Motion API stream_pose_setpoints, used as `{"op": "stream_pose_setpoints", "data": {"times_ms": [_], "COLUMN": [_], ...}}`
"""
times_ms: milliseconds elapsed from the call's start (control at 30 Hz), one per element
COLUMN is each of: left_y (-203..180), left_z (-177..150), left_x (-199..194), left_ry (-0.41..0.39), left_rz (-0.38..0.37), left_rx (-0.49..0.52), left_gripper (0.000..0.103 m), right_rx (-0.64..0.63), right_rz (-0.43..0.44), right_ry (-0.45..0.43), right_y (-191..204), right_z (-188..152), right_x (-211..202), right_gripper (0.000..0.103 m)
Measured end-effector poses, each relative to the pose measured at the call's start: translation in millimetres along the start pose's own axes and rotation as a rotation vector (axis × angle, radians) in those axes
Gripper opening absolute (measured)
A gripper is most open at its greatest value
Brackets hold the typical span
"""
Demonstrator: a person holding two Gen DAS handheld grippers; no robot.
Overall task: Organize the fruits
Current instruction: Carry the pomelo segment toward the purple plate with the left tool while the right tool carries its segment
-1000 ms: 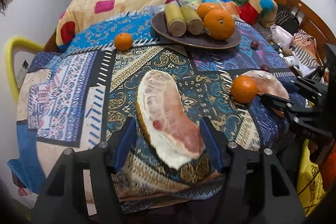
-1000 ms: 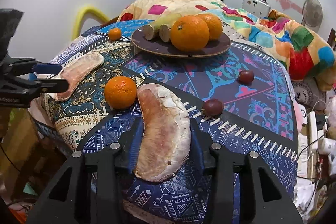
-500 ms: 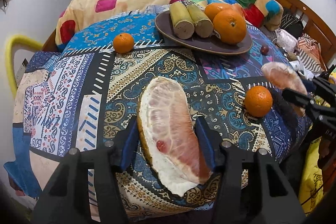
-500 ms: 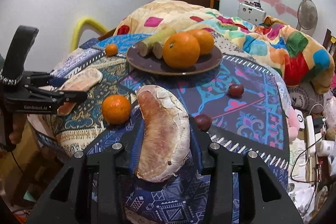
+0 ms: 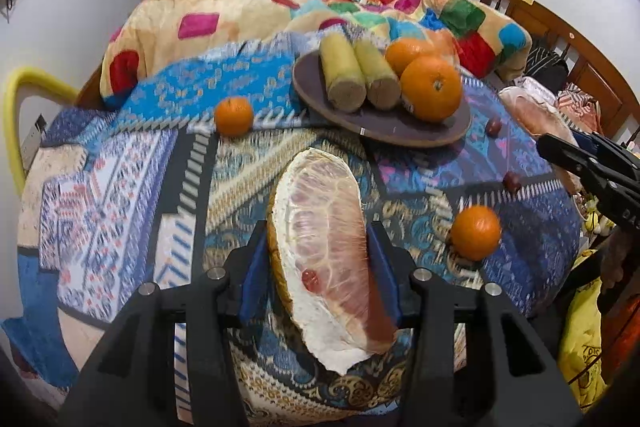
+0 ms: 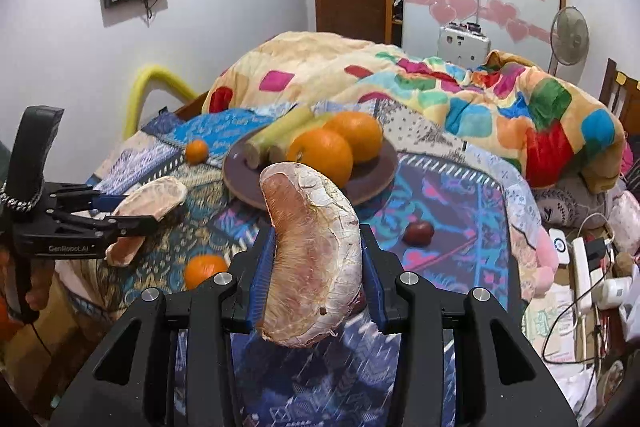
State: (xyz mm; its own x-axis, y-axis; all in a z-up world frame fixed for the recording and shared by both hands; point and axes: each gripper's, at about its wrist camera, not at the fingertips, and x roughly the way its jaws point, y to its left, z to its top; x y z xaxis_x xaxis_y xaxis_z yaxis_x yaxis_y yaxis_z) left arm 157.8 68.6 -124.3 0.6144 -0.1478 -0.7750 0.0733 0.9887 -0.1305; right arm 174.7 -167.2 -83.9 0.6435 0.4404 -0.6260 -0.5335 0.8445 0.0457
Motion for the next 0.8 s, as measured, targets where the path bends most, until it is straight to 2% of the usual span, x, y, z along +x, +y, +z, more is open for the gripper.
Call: {"op": "stream_pose_setpoints", "data": {"times_ms": [133, 367, 800], "left_y": [-5, -12, -26], "left_z": [17, 47, 96], "left_x": [-7, -8, 19], "left_ry": [-0.049, -0.097, -0.128], "left_rz": [0.028, 0.028, 0.019], "left_rx": [0.033, 0.071, 0.114], "left_gripper": [0.048, 0.048, 0.048], "right_rx": [0.008, 0.01, 0.002], "right_rz": [-0.01, -0.019, -0.018], "right_ry": [-0.021, -0.05, -0.065], "right_y": [-6, -12, -16], "right_z": [12, 33, 61], "right_x": [3, 13, 42], "right_gripper": [0.037, 0.037, 0.037]}}
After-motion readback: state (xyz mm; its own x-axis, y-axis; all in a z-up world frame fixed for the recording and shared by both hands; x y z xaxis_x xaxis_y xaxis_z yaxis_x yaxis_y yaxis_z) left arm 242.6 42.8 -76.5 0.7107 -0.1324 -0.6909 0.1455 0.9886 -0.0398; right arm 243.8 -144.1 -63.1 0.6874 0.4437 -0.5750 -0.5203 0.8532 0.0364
